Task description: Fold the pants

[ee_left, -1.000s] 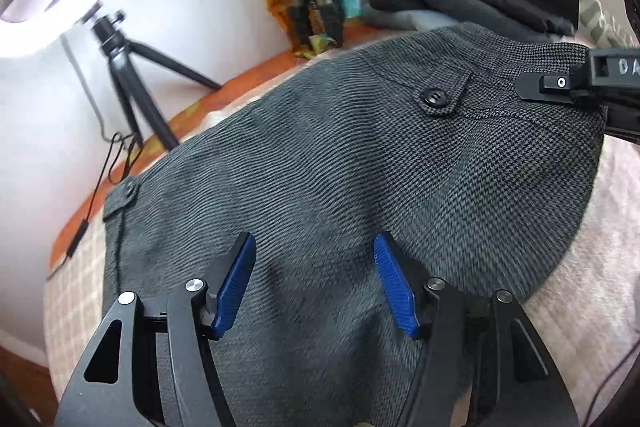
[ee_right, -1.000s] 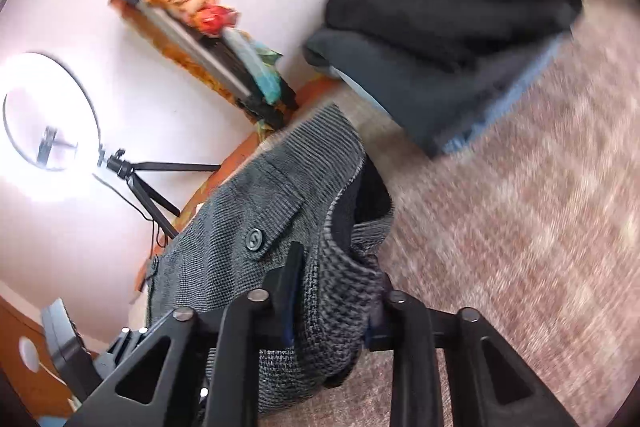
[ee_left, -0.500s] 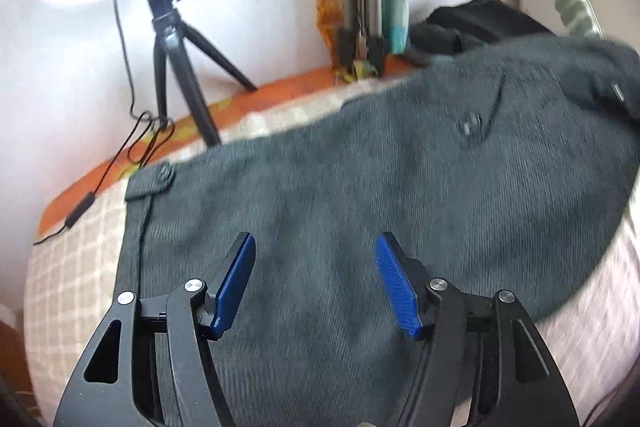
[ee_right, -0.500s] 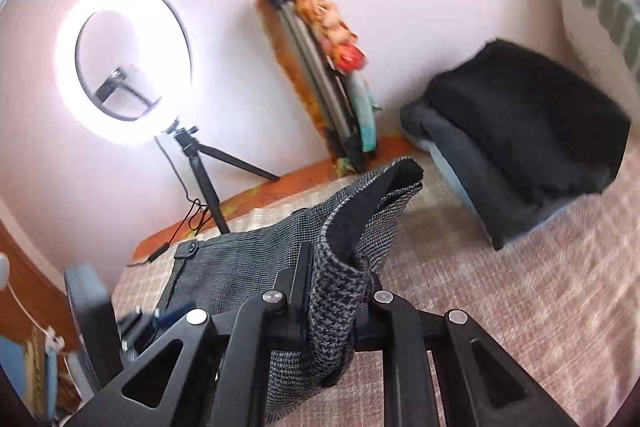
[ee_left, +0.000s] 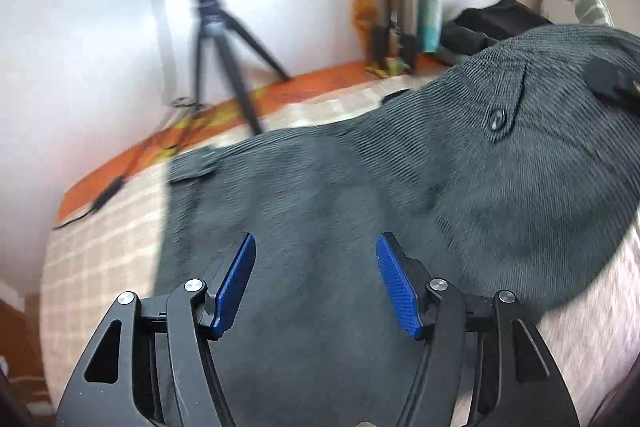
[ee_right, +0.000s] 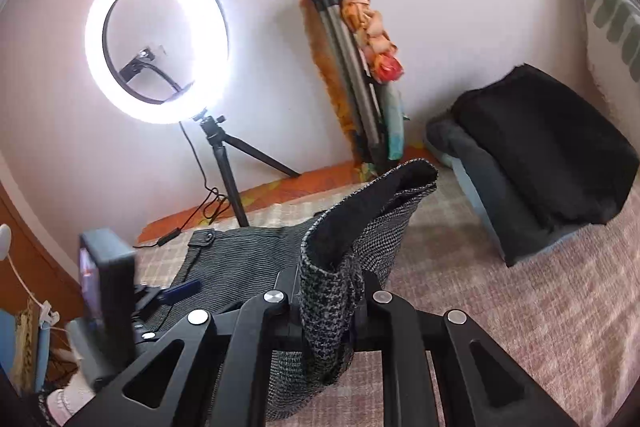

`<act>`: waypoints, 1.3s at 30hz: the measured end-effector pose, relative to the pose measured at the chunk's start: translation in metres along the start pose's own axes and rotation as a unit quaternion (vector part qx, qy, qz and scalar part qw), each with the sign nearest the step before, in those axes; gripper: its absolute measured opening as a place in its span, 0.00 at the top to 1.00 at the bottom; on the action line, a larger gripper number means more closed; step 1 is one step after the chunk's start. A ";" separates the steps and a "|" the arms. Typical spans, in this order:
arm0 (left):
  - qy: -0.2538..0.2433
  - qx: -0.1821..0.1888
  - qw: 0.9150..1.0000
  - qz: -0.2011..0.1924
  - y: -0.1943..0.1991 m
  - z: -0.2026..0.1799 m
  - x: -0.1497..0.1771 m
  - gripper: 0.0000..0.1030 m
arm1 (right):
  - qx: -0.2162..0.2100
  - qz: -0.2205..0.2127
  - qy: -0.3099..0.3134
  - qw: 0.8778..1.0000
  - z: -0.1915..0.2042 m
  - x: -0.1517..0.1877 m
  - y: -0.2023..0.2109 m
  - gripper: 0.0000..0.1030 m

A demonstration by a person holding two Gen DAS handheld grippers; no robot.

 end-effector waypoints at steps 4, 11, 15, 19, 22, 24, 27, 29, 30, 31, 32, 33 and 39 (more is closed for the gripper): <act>0.002 0.002 0.999 0.036 0.001 0.007 0.037 0.39 | -0.011 -0.009 0.031 0.999 0.022 -0.003 0.006 0.89; 0.085 0.018 0.996 0.001 0.035 0.048 0.044 0.39 | -0.016 -0.023 0.115 0.993 0.078 -0.005 0.018 0.90; 0.161 -0.007 0.984 -0.081 0.098 0.098 0.038 0.39 | -0.017 -0.027 0.168 0.985 0.115 -0.001 0.019 0.90; 0.237 -0.027 0.963 -0.122 0.136 0.144 0.056 0.40 | -0.017 -0.026 0.210 0.977 0.149 0.007 0.012 0.90; 0.273 -0.044 0.953 -0.125 0.142 0.170 0.068 0.40 | -0.019 -0.019 0.245 0.969 0.176 0.014 0.001 0.90; 0.288 -0.049 0.948 -0.127 0.148 0.183 0.076 0.40 | -0.019 -0.010 0.273 0.962 0.199 0.023 -0.009 0.90; 0.295 -0.066 0.944 -0.132 0.155 0.191 0.085 0.40 | -0.019 0.004 0.309 0.951 0.228 0.036 -0.023 0.90; 0.298 -0.072 0.942 -0.134 0.159 0.194 0.089 0.40 | -0.018 0.008 0.336 0.942 0.249 0.049 -0.033 0.90; 0.301 -0.072 0.941 -0.136 0.160 0.196 0.089 0.40 | -0.017 0.009 0.350 0.936 0.259 0.057 -0.036 0.90; 0.303 -0.073 0.940 -0.138 0.161 0.197 0.089 0.40 | -0.017 0.012 0.362 0.932 0.268 0.064 -0.040 0.90; 0.306 -0.074 0.939 -0.141 0.161 0.199 0.089 0.40 | -0.018 0.019 0.376 0.926 0.278 0.073 -0.047 0.90; 0.307 -0.075 0.938 -0.142 0.162 0.200 0.089 0.40 | -0.020 0.027 0.384 0.923 0.284 0.079 -0.054 0.90; 0.314 -0.079 0.935 -0.146 0.168 0.203 0.089 0.40 | -0.029 0.057 0.411 0.910 0.306 0.109 -0.079 0.87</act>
Point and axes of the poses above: each gripper's, at about its wrist camera, not at the fingertips, and y roughly against the way its jaws point, z to its left, x to its underside, the point moved 1 cm from there along -y, roughly the way its jaws point, and after that the axes turned 15 degrees about x, right-handed, at the moved point
